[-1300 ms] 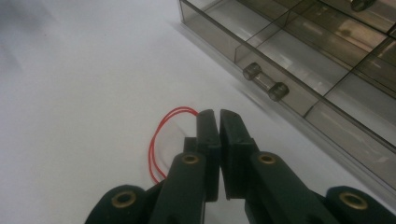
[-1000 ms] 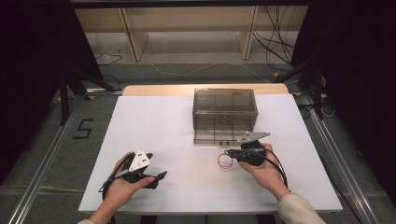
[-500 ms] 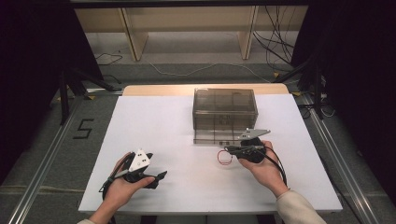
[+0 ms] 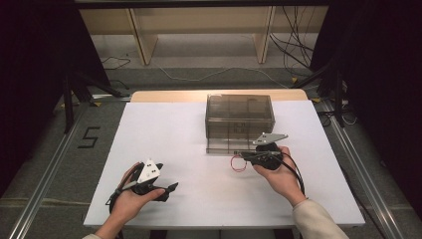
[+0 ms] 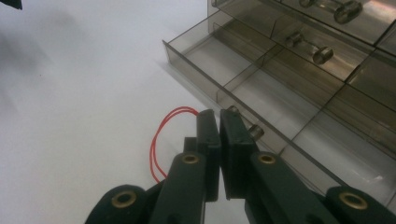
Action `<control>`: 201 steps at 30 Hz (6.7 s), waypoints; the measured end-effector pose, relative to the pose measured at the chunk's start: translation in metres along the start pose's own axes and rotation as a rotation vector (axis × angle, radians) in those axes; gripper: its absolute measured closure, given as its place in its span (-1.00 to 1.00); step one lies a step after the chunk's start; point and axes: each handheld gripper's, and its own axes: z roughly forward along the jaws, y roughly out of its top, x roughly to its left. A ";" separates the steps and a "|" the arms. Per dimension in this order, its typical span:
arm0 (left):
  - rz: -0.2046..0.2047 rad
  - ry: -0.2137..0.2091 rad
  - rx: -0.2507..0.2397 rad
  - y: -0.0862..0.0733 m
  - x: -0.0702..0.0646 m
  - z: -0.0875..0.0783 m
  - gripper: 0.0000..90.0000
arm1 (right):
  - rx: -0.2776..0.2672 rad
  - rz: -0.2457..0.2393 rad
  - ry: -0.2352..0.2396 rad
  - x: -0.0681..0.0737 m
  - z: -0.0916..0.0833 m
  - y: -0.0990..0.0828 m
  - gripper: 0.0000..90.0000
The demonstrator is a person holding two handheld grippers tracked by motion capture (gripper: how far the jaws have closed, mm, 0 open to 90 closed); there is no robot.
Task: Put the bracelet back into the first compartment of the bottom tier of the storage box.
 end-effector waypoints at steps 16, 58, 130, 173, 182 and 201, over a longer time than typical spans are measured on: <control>0.000 -0.003 -0.001 0.000 0.000 0.000 -0.64 | -0.010 -0.004 -0.004 0.000 0.003 0.008 0.95; -0.005 -0.006 -0.003 0.000 0.000 0.001 -0.64 | -0.037 -0.003 -0.016 -0.002 0.012 0.031 0.95; -0.006 -0.013 -0.005 0.000 -0.001 0.001 -0.64 | -0.020 -0.005 -0.083 -0.014 0.054 0.073 0.95; -0.006 -0.013 -0.005 0.001 -0.001 0.001 -0.64 | 0.006 -0.041 -0.106 -0.010 0.075 0.077 0.95; -0.007 -0.014 -0.007 0.001 -0.001 0.001 -0.64 | 0.022 -0.044 -0.108 -0.009 0.080 0.077 0.95; -0.007 -0.016 -0.006 0.001 -0.002 0.001 -0.64 | 0.045 -0.063 -0.120 -0.008 0.089 0.074 0.95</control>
